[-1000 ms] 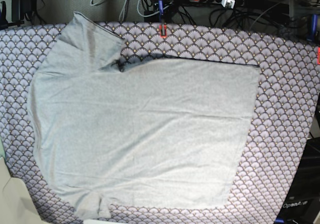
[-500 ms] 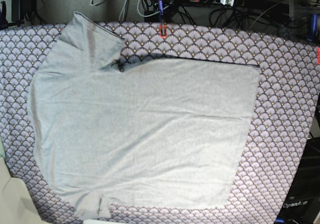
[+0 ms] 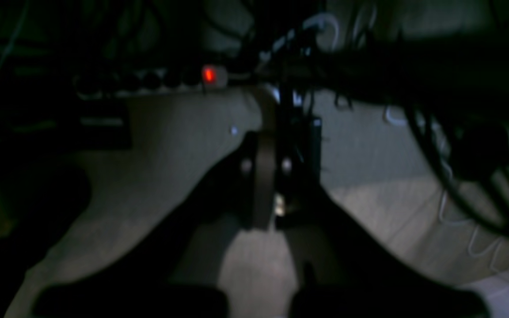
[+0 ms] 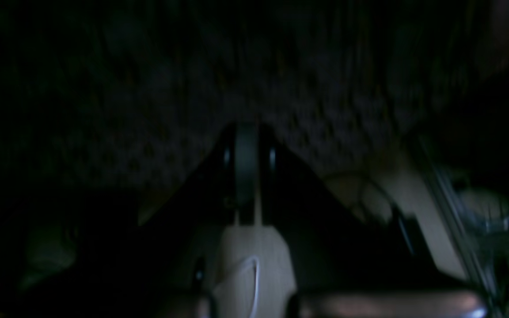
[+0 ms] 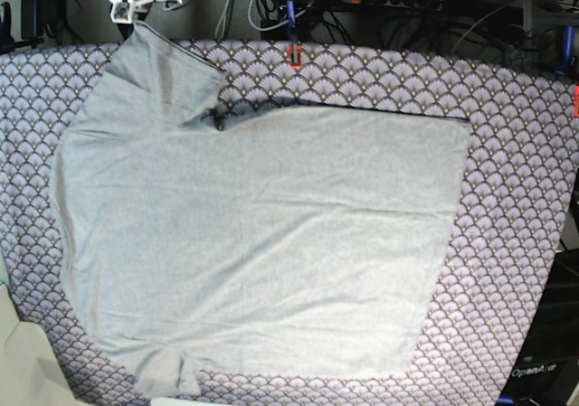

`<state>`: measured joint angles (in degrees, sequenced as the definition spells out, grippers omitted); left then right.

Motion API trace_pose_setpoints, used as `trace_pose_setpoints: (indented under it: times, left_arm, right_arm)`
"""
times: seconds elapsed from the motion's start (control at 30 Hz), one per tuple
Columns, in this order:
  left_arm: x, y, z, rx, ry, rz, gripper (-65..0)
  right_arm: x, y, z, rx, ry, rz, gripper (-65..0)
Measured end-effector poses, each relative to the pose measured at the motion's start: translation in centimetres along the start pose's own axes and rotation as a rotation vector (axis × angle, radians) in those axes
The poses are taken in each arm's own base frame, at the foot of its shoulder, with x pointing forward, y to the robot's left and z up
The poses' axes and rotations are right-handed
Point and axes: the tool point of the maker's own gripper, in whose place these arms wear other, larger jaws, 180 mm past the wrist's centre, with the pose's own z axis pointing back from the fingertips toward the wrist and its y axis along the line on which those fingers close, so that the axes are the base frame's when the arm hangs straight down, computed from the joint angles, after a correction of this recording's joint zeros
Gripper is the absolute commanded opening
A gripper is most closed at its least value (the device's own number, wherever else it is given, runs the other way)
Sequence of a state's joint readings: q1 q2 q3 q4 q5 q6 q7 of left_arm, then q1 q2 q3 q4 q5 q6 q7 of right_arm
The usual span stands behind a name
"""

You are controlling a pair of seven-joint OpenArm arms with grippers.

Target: Fold the T-shirt properly

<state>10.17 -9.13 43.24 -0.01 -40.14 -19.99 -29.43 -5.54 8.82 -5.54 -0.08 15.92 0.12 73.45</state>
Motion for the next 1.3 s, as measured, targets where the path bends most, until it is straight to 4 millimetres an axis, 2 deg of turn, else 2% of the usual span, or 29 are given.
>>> trace_pose_setpoints:
  times: [0.1, 0.17, 0.23, 0.4, 0.57, 0.67, 0.77, 0.87, 0.93, 1.03, 1.17, 1.3]
  left_arm:
    - [0.8, -0.6, 0.2, -0.047, -0.048, 0.031, -65.0]
    - [1.4, -0.8, 0.1, -0.056, -0.07, 0.045, -65.0]
    - [1.4, -1.0, 0.1, -0.063, -0.076, 0.051, -65.0]
    - [-0.4, 0.0, 1.1, -0.045, -0.04, 0.047, -65.0]
    - [-0.2, 0.4, 1.2, -0.036, -0.049, 0.047, -65.0]
    - [0.5, 0.3, 1.4, -0.038, -0.102, 0.052, -65.0]
    - [0.5, 0.5, 1.7, -0.027, -0.125, 0.067, -65.0]
    - [0.5, 1.0, 1.9, -0.004, -0.147, 0.114, -65.0]
    - [0.6, 1.3, 2.0, 0.004, -0.152, 0.121, -65.0]
    - [0.6, 1.2, 2.1, 0.001, -0.163, 0.123, -65.0]
    - [0.8, 1.5, 3.3, 0.018, -0.25, 0.133, -65.0]
    - [-0.5, 1.3, 4.3, 0.022, -0.253, 0.139, -65.0]
  right_arm:
    - [1.9, 0.3, -1.2, -0.002, -0.083, -0.009, -65.0]
    - [2.4, 0.7, -1.4, 0.0, -0.104, -0.017, -65.0]
    - [2.1, 1.0, -1.1, 0.002, -0.094, -0.021, -65.0]
    - [1.3, 0.8, -0.2, 0.003, -0.067, -0.015, -65.0]
    - [1.0, 0.7, 0.3, 0.004, -0.059, -0.013, -65.0]
    - [-0.2, 0.6, 2.1, 0.008, -0.025, -0.008, -65.0]
    - [-2.4, 0.4, 5.4, 0.015, 0.052, 0.001, -65.0]
    - [-3.6, 0.0, 7.6, 0.015, 0.098, 0.008, -65.0]
    - [-4.0, 0.2, 8.4, 0.014, 0.114, 0.003, -65.0]
    - [-3.9, 0.7, 8.3, 0.016, 0.109, -0.005, -65.0]
    - [-3.9, 0.6, 8.5, 0.017, 0.107, -0.004, -65.0]
    - [-5.0, -0.1, 10.9, 0.019, 0.152, 0.01, -65.0]
